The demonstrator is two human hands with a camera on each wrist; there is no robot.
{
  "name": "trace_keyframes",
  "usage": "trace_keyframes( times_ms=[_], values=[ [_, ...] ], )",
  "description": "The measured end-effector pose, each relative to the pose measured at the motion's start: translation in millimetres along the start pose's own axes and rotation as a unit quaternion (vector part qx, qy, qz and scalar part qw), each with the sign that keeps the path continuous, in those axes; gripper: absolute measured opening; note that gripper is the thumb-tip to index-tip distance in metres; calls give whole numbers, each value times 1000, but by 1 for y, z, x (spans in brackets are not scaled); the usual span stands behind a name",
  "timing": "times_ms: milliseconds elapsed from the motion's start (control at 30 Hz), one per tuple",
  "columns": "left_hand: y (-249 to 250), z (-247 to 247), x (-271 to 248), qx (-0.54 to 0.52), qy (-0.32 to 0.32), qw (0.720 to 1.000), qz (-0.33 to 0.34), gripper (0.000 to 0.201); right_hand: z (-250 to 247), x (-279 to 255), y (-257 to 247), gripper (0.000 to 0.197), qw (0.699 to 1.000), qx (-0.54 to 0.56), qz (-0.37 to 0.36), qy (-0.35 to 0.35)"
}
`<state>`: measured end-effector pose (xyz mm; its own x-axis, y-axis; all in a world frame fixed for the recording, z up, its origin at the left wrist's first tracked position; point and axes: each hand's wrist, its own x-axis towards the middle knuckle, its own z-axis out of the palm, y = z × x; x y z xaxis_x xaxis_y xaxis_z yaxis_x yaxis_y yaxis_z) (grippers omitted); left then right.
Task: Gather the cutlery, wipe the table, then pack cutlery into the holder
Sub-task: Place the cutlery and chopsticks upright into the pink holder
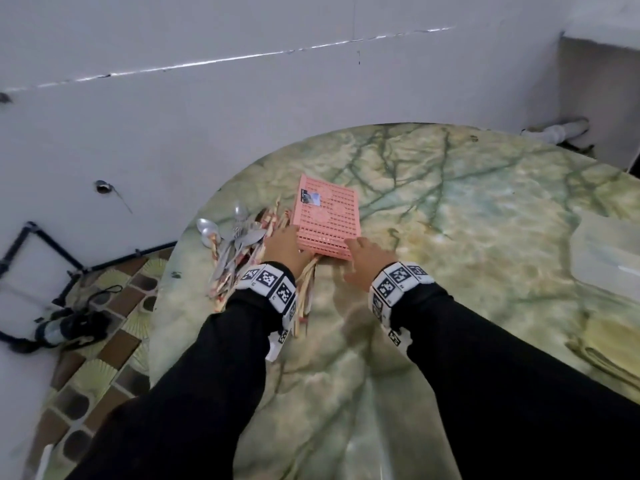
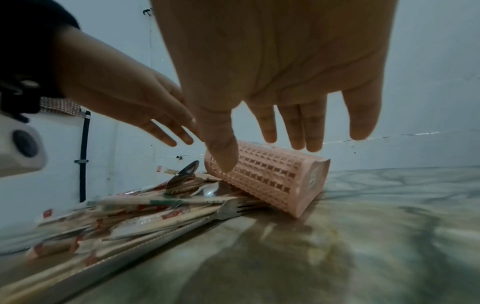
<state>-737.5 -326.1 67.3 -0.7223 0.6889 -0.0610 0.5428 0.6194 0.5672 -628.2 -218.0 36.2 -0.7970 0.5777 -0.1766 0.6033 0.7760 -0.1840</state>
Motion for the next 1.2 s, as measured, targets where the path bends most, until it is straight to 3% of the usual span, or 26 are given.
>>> trace_keyframes(
  times_ms=[67,267,400,533,667,767,867,933,1000,1100,1200],
  values=[
    [-3,2,20,27,2,999,-17,30,6,13,-10,67,1000,26,4,8],
    [-9,9,63,53,-24,997,-44,32,8,38,-13,82,999,53,-3,12],
    [-12,10,79,-15,-37,999,-14,28,7,45,-10,74,996,77,7,40],
    [6,4,72,-56,-41,996,52,25,6,36,-1,70,980,172,25,94],
    [28,3,55,-46,-43,992,108,23,13,15,15,80,954,278,53,98],
    [37,3,39,-54,-34,983,170,20,11,1,33,83,911,351,62,209],
    [36,2,24,-70,-65,973,209,18,1,-12,61,93,861,398,119,293],
    [32,-2,11,-90,-105,964,226,14,-8,-23,80,105,833,445,152,292],
    [26,-2,-3,-88,-130,955,250,14,-13,-36,94,111,821,491,136,256],
    [19,-1,-23,-88,-158,948,261,13,-17,-57,109,105,830,523,81,176],
    [12,2,-40,-108,-154,951,246,11,-14,-77,118,103,828,531,71,166]
  ],
)
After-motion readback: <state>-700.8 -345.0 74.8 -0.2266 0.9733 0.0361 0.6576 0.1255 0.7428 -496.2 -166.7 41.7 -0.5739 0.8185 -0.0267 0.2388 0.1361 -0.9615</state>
